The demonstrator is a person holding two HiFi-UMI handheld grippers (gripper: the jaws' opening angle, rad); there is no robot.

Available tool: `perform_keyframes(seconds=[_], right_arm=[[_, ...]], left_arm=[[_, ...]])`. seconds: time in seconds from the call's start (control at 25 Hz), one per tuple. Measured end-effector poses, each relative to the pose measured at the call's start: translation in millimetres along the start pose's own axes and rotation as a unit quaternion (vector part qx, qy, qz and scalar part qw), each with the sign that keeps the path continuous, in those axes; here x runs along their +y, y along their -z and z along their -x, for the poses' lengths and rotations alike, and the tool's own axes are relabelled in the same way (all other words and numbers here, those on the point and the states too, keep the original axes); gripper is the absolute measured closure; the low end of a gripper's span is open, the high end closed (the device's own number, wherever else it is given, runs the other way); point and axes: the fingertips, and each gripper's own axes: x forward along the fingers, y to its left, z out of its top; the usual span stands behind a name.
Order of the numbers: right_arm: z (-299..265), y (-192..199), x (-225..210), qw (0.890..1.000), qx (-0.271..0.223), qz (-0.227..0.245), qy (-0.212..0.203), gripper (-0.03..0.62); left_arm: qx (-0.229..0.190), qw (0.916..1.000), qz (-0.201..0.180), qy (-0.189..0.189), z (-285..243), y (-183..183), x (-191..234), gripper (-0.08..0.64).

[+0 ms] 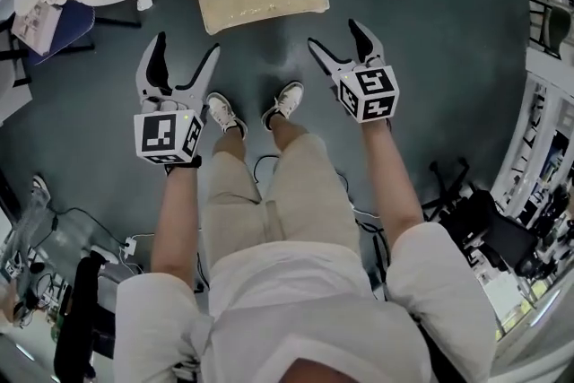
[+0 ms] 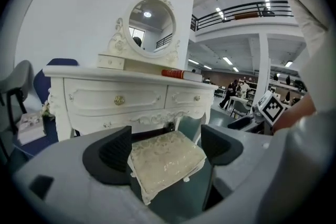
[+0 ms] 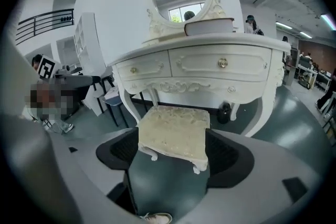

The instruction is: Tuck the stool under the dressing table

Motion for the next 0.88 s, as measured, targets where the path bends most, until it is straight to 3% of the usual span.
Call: perform_keyframes(seconds=[0.24,0.56,0.88], right_arm=[[-27.6,33.8,-15.8,0.999,0.026,0.017,0.018,0.21],[-64.5,66.8,-30.8,0.994,0.058,0.085,0.024,0.222],[-122.3,99.1,-52.5,0.993,0.079,0.077,0.036,0.236]], left_arm=[[0.059,0.9981,-0.01,0.018,-31.3,80.3,3.5,0.139],[0.092,0.9937,-0.052,0.038,-71.4,134.8,13.2,0.129],[0.139,0.9866,-0.073,0.044,-102.7,205.9,23.6,0.124]])
